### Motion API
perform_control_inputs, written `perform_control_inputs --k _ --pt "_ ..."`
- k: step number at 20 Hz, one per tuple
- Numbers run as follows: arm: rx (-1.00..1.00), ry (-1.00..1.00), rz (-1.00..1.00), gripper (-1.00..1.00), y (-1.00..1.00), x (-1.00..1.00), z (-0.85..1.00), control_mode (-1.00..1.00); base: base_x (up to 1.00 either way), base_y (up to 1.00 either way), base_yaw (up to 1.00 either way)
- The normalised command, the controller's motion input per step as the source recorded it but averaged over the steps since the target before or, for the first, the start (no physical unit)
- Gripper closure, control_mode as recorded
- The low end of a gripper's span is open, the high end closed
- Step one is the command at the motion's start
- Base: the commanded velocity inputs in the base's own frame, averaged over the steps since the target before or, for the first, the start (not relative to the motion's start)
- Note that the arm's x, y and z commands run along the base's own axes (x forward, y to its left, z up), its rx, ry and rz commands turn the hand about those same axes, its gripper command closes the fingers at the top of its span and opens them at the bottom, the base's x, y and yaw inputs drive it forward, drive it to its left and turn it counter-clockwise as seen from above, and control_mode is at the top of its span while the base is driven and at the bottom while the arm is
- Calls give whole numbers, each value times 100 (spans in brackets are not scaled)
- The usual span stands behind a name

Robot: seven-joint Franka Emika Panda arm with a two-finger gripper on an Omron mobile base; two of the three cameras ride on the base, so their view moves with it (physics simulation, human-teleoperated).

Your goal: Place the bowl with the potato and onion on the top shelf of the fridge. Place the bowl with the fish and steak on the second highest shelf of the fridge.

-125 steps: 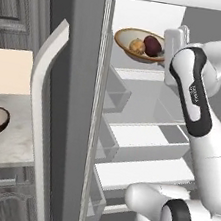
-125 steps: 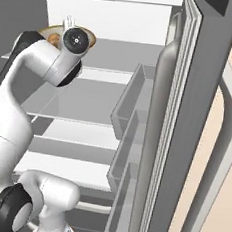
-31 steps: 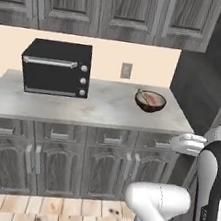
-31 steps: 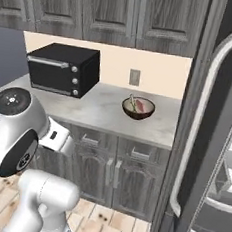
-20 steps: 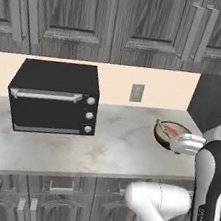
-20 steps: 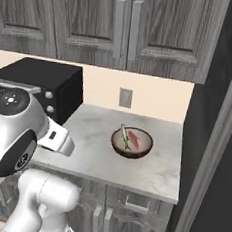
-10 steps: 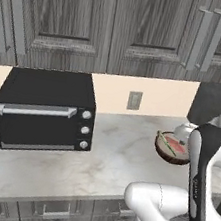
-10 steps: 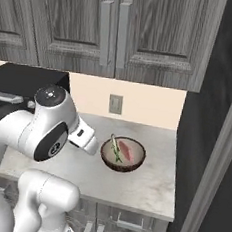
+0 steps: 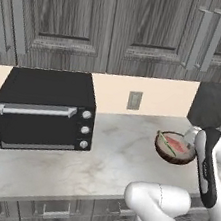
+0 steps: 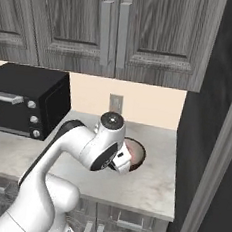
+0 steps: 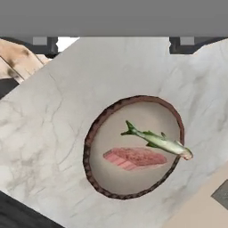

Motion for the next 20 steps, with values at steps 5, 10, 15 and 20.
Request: perform_control_inputs --k 5,10,15,20 --pt "0 15 0 -100 -29 88 -35 -100 0 0 0" --pt "-2 27 -3 -100 -41 52 -92 -100 0 0 0" --pt "4 13 -7 -100 -48 36 -56 -100 0 0 0" --pt "6 2 -13 -100 -11 41 -56 -100 0 0 0"
